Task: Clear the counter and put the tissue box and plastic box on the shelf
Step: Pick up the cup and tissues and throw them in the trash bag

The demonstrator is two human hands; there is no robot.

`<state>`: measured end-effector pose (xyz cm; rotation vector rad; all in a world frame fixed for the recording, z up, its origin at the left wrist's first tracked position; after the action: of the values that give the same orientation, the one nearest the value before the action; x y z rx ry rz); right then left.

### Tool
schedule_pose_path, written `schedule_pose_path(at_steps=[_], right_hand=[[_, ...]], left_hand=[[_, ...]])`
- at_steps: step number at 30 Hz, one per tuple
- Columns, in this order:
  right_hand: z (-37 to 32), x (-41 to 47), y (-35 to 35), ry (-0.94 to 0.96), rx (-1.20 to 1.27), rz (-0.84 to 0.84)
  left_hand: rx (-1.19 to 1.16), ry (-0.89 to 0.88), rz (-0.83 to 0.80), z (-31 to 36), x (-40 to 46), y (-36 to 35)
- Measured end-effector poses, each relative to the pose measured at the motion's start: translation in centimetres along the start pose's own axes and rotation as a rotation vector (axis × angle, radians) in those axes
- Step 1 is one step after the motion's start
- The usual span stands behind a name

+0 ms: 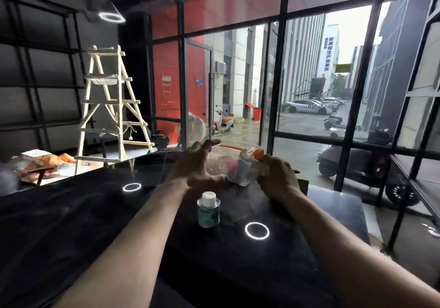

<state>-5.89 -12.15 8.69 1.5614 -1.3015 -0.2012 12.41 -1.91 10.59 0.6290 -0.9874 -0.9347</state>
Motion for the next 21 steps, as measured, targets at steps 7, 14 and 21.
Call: schedule_pose_path(at_steps=[7,14,21], right_hand=[[-7.6,0.4,-7.5,0.059,-0.043,-0.178],[-8.0,-1.7,-15.4,0.032,-0.174,-0.56],[-7.1,-2.1,-15.2,0.037,-0.156,-0.44]], left_hand=[[0.104,0.16,-0.033,-11.4,-2.0,1.2],[0.074,0.179,-0.15,-16.1,-3.2,-3.5],[0.041,0.133,-0.181,-15.8,-2.9,-5.6]])
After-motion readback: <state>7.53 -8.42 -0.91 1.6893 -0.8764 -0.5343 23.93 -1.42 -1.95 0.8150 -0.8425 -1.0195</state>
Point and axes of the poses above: each hand's wrist, its own x-axis towards the middle knuckle, its own y-axis out of the back of the hand, z = x × y, the point moved 9 cm from there along x, towards the middle knuckle, and after that the axes turned 5 degrees about -x, right-handed, at the moved point
